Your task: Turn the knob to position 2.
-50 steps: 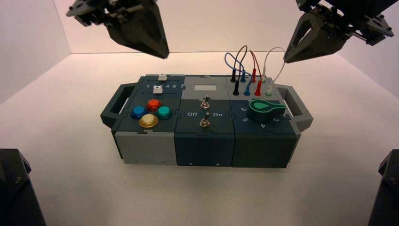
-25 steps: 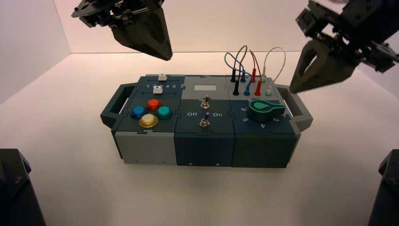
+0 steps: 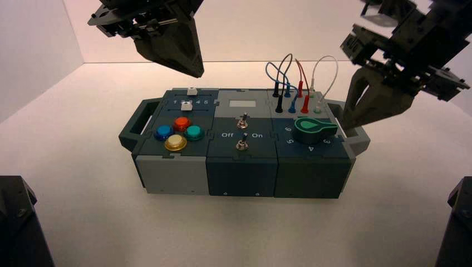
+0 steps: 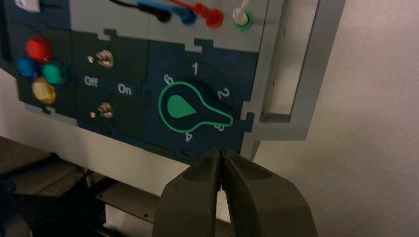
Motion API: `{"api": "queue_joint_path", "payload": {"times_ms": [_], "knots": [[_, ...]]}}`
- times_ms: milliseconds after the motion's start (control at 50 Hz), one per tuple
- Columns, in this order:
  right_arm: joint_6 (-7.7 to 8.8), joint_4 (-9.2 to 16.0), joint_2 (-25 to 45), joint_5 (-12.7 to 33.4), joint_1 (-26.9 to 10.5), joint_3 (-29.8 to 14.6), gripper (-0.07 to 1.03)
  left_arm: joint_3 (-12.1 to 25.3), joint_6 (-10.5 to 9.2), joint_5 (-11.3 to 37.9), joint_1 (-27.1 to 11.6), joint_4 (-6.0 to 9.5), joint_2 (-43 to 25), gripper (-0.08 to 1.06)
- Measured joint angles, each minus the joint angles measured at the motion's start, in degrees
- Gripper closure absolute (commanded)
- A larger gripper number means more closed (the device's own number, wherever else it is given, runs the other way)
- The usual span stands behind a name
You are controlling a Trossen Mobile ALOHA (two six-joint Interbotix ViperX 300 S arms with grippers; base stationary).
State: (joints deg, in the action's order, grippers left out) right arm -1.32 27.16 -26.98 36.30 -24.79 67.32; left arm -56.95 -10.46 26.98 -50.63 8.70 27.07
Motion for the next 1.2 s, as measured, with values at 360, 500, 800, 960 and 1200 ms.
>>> {"api": "queue_joint_path", "payload": {"times_ms": [360, 500, 800, 960, 1200], "knots": [[0.09, 0.1, 3.2, -0.9, -1.1, -1.1, 0.99, 0.4, 0.88, 0.0, 0.0, -0.18, -1.1, 1.01], [0.09, 0.1, 3.4, -1.8, -1.1, -1.2, 0.99, 0.4, 1.14, 0.0, 0.0, -0.18, -1.1, 1.01], [0.00, 0.1, 5.4, -3.9, -1.1, -1.2, 0.99, 0.8, 1.67, 0.2, 0.0, -0.18, -1.1, 1.01], [0.00, 0.1, 6.4, -4.7, -1.0, -1.2, 0.99, 1.3, 2.29, 0.7, 0.0, -0.18, -1.1, 1.01], [0.00, 0.1, 7.3, -5.7, -1.1, -1.2, 0.99, 1.4, 2.55, 0.9, 0.0, -0.18, -1.1, 1.01]]}}
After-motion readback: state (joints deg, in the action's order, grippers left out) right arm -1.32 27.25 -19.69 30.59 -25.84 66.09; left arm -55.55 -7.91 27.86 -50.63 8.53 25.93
